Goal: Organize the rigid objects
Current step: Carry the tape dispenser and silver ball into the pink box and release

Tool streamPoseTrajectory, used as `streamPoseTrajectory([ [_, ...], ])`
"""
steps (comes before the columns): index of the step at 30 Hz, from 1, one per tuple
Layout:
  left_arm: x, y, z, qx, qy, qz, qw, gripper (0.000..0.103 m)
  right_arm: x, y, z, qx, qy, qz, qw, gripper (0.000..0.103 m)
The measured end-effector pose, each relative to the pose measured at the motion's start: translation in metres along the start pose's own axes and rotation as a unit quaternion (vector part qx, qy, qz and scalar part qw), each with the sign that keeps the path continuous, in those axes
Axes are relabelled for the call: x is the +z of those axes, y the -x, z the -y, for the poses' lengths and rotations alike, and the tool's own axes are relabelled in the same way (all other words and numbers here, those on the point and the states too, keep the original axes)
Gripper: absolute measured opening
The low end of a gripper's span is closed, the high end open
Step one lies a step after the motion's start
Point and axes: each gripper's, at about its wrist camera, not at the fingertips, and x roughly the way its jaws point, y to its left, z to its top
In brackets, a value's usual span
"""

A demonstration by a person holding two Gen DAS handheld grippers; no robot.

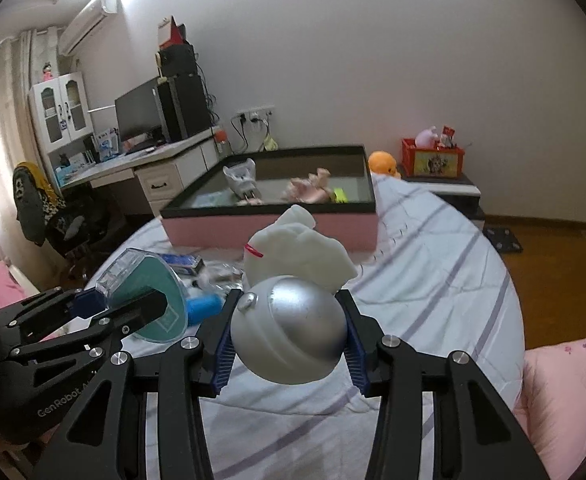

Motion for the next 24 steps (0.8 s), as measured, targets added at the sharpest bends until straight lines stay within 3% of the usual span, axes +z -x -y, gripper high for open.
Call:
streamPoseTrajectory([
  [5,0.022,0.032,0.002,0.033,-0.012,0.055,0.9979,0.038,0.016,0.02,-0.015,0.003,0.014,0.034,0.999,0.047],
  [13,0.059,0.081,0.002,0.076,-0.013,0.145,0.9864,0.038,0.051,0.056,-0.04,0.009,0.037,0.105,0.994,0.047],
  [17,0.068,0.09,-0.004,0.082,-0.005,0.164,0.9831,0.038,0.064,0.066,-0.049,0.011,0.046,0.133,0.99,0.047],
  [24,0.076,0.098,-0.007,0.094,-0.008,0.176,0.9799,0.038,0.073,0.065,-0.059,0.017,0.054,0.143,0.988,0.047],
])
